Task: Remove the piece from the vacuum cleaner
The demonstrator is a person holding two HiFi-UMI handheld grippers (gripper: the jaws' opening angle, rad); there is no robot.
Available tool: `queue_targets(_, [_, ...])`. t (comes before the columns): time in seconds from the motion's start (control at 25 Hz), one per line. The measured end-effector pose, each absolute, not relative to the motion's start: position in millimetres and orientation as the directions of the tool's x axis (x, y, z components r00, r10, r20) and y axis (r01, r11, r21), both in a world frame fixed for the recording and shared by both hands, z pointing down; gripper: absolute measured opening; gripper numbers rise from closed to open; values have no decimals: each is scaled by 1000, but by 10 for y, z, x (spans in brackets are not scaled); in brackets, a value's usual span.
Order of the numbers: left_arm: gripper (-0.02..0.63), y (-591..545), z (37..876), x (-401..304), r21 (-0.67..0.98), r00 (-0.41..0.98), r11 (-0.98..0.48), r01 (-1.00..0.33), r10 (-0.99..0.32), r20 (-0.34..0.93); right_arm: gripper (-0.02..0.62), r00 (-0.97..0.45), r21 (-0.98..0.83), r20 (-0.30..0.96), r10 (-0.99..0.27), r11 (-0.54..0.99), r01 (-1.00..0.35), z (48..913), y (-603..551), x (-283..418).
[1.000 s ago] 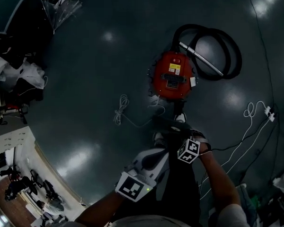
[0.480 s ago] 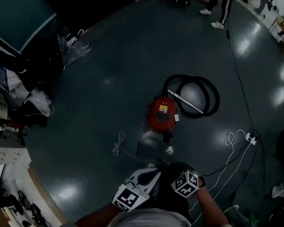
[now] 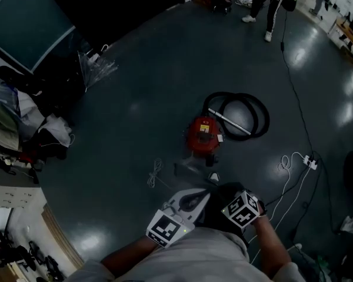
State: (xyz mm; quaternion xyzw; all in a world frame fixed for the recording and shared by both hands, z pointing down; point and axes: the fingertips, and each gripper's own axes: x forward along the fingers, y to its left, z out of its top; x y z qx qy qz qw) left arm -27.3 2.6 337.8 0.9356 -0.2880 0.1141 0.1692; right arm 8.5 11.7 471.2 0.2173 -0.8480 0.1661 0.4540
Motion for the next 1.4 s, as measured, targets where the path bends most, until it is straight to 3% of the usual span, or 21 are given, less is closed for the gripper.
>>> queue_targets(0.36, [6,-46,3481,-487,251,764,-729,-637,-553,332,40,-415,-10,892,-181,908,-419,5102,77,177])
queue_targets(1.4, [6,5,3402,-315,256,800,-765,-591,-513,311,40,-426,0,885,-186,917,-399,4840,187,195])
